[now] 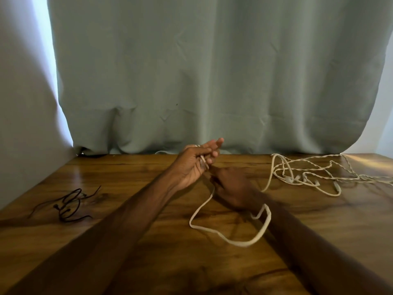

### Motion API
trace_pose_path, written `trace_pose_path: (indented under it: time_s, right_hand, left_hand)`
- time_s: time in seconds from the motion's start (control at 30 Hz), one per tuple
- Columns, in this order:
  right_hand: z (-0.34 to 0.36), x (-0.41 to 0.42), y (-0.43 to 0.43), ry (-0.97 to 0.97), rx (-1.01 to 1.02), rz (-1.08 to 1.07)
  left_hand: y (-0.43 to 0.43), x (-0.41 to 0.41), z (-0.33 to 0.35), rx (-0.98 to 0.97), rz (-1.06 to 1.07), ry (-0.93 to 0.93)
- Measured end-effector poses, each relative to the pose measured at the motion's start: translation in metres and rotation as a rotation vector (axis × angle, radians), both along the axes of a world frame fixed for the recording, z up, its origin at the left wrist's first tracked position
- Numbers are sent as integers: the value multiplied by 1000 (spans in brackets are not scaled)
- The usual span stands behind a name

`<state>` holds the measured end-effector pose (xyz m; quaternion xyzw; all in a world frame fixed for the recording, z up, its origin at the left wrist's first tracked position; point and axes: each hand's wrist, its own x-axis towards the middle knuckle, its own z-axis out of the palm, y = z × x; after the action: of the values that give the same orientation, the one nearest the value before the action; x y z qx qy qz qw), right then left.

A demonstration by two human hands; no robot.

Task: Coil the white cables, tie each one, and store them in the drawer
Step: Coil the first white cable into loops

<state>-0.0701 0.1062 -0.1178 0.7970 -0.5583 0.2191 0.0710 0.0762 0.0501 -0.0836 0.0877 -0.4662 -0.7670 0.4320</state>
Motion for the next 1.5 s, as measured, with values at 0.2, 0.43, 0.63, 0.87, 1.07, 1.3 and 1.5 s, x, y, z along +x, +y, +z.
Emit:
trace_pose_path:
  time_s: [0.2,0.43,0.63,0.87,1.07,1.3,1.5]
  right_hand:
    - [8,22,7,14,-42,3]
    - [15,30,15,-186,97,-88]
    - [16,29,20,-592,271,-202]
    - [34,8,21,-1093,758,-129]
    - [37,-2,19,-549,460,-222]
    - [33,-13,16,-252,-185,-30]
    - [38,-21,20,-242,-328,-87]
  left_hand:
    - [-10,6,-7,91,243,54]
    - [-15,-3,-12,-34,471,-213]
    - [-14,5,-30,-474,774,-515]
    - [-33,34,-42,-1010,1048,-769]
    - [-37,37,-42,-1000,1018,-917]
    - [-33,42,-49,-1220,848,-1041]
    - [-11,22,-31,-522,378,-769]
